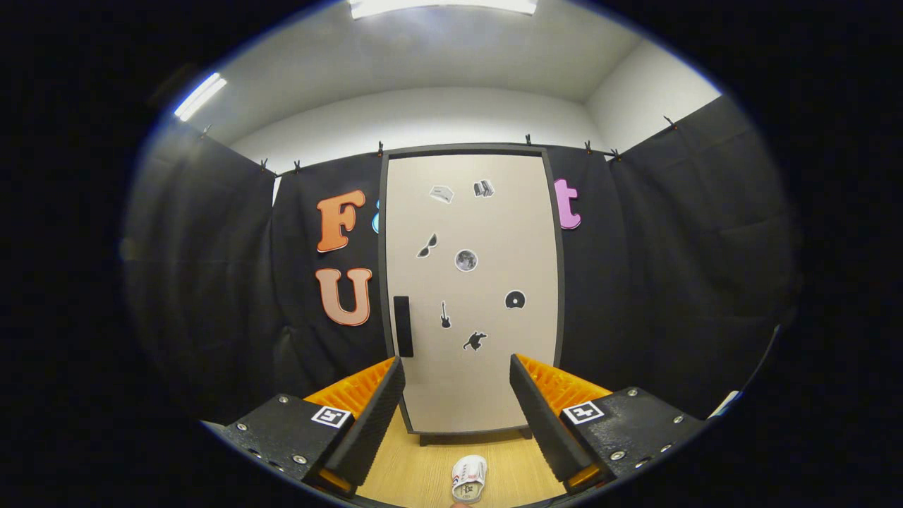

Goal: Open the shoe cabinet door, grab the shoes and put them into the shoe cabinet, then close the shoe cabinet door.

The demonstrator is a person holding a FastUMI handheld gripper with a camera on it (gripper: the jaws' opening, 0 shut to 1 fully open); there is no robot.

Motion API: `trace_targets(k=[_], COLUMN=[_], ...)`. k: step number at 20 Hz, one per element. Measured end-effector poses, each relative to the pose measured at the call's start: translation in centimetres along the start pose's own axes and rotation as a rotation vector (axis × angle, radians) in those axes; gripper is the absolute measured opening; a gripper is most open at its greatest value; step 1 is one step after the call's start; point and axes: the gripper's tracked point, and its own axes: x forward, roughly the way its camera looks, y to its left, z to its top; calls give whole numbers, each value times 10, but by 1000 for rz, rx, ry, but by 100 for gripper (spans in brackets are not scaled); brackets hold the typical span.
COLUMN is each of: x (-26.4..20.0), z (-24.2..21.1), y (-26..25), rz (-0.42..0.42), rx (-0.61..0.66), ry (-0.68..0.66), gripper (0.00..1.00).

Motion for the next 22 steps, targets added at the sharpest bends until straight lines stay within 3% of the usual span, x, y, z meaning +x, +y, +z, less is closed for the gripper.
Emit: trace_targets(k=[5,12,17,22], x=[32,142,216,262], z=[-5,-25,-42,-52], y=[22,79,111,116], rz=[43,115,108,66], rx=[6,30,-6,-10], ry=[-2,6,7,4], gripper=[93,94,94,93])
